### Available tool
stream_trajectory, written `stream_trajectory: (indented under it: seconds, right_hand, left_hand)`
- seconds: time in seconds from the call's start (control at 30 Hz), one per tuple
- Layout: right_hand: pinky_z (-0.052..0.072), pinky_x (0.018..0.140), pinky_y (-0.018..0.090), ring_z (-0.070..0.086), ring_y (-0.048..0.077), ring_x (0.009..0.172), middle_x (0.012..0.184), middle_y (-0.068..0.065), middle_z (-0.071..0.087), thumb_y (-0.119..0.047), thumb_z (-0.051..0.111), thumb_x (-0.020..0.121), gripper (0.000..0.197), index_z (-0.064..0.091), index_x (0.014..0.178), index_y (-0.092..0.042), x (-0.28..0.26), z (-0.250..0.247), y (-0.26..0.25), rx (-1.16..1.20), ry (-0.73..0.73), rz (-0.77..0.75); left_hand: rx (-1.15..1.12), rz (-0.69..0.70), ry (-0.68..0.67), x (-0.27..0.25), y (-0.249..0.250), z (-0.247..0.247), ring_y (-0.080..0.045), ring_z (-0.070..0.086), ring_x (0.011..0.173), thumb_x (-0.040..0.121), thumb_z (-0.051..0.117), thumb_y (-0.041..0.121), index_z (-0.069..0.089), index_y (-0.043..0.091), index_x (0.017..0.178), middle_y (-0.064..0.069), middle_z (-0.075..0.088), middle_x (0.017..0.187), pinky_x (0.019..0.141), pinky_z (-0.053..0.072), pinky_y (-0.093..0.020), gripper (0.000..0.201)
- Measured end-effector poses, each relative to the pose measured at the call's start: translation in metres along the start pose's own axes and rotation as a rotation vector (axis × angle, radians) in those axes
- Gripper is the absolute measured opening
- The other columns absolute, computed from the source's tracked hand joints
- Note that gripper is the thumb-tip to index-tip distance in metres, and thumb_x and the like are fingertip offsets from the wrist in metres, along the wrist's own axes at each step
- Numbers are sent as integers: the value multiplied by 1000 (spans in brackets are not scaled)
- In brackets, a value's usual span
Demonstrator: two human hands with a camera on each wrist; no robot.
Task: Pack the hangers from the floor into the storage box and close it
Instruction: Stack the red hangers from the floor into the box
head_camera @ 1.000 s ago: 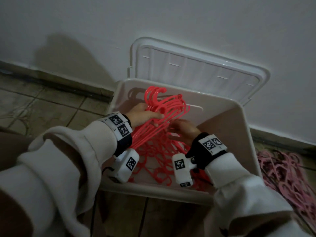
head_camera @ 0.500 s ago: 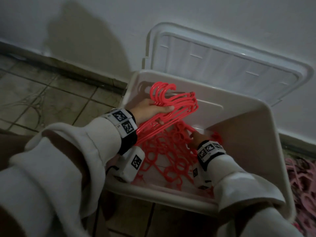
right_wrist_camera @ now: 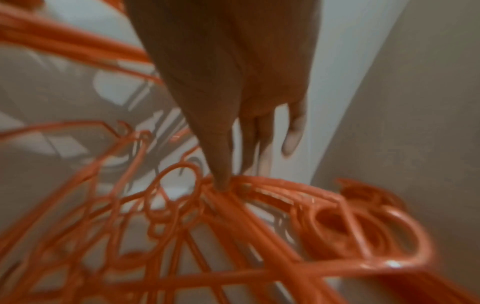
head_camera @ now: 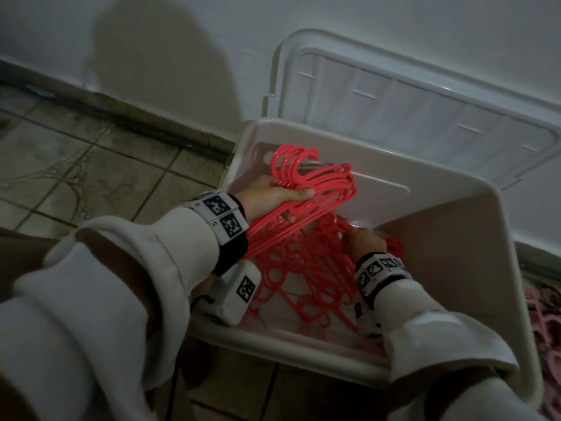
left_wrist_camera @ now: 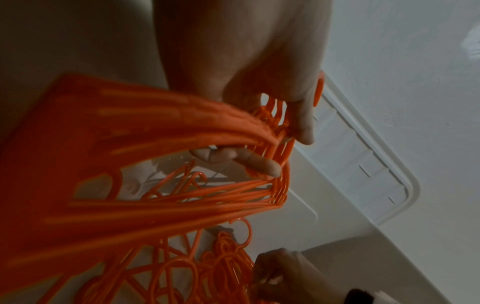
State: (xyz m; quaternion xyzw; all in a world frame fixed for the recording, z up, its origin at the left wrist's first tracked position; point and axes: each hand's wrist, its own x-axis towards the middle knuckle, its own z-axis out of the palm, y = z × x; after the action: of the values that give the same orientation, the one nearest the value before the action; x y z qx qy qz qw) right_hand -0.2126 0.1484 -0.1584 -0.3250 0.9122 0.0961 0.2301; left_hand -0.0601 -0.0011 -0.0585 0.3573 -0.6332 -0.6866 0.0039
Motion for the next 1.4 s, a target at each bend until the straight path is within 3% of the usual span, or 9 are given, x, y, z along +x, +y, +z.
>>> stream_trajectory:
  seconds: [0.2, 0.33, 0.53, 0.63, 0.87, 1.03, 1.2, 1.33, 1.4]
  right_hand:
    - [40, 73, 19, 64, 30, 97, 104, 19, 68, -4, 55, 87, 26, 66, 111, -5, -13, -21, 19, 280, -68, -180]
    - [39, 55, 4, 61, -4, 56, 80, 5, 63, -9, 58, 89, 26, 64, 114, -3, -24, -32, 39, 402, -52, -192]
    - [36, 59, 5, 60, 21, 93, 107, 15, 67, -12, 55, 91, 22, 67, 108, -8, -41, -55, 64, 387, -17, -215]
    - [36, 74, 18, 60, 26, 103, 110, 15, 66, -14, 55, 90, 23, 67, 108, -8, -47, -62, 73, 363, -24, -179]
    - [33, 56, 17, 56, 18, 87, 92, 11, 63, -15, 58, 88, 23, 68, 107, -5, -64, -76, 88, 309, -1, -85]
    - [37, 72, 25, 59, 31, 96, 83, 11, 61, -23, 56, 85, 18, 73, 82, -19, -81, -98, 104, 284, 83, 44]
    - [43, 77, 32, 59, 31, 91, 85, 12, 59, -29, 55, 83, 24, 60, 59, -28, -107, -118, 114, 227, 146, 161]
    - [38, 62, 25, 51, 26, 68, 73, 10, 53, -16, 46, 91, 26, 61, 70, -12, -122, -126, 113, 438, 166, 168]
    - [36, 43, 20, 51, 18, 45, 58, 6, 53, -10, 37, 96, 31, 51, 68, -10, -128, -124, 105, 646, 70, 160]
  left_hand:
    - [10, -8, 23, -3, 4, 3, -21, 61, 60, 77, 73, 27, 69, 7, 105, -15, 68, 81, 77, 55, -39, 35]
    - [-12, -19, 33, -5, 5, 5, -22, 60, 55, 75, 74, 24, 69, 5, 103, -18, 66, 78, 71, 56, -41, 34]
    - [-20, -2, 13, -12, 12, 9, -37, 63, 75, 77, 73, 23, 67, 4, 109, -26, 66, 94, 88, 51, -53, 38]
    - [-6, 25, 13, -15, 17, 12, -32, 59, 75, 81, 69, 19, 64, 1, 113, -27, 65, 95, 85, 51, -50, 37]
    - [24, 40, 27, -14, 20, 13, -15, 58, 52, 79, 70, 22, 68, 0, 103, -7, 66, 67, 55, 52, -23, 33]
    - [53, 81, 4, -14, 21, 16, -21, 60, 64, 79, 71, 24, 67, 4, 110, -17, 68, 90, 75, 53, -34, 37]
    - [99, 85, 8, -13, 25, 24, -11, 61, 53, 80, 70, 23, 66, 5, 109, -7, 68, 79, 57, 54, -18, 35]
    - [165, 120, -38, -20, 35, 37, 2, 58, 41, 85, 65, 21, 64, 13, 102, 10, 65, 51, 43, 45, -9, 19]
    - [152, 119, -82, -22, 38, 44, 0, 58, 41, 85, 65, 15, 64, 11, 103, 6, 65, 60, 45, 49, -13, 19]
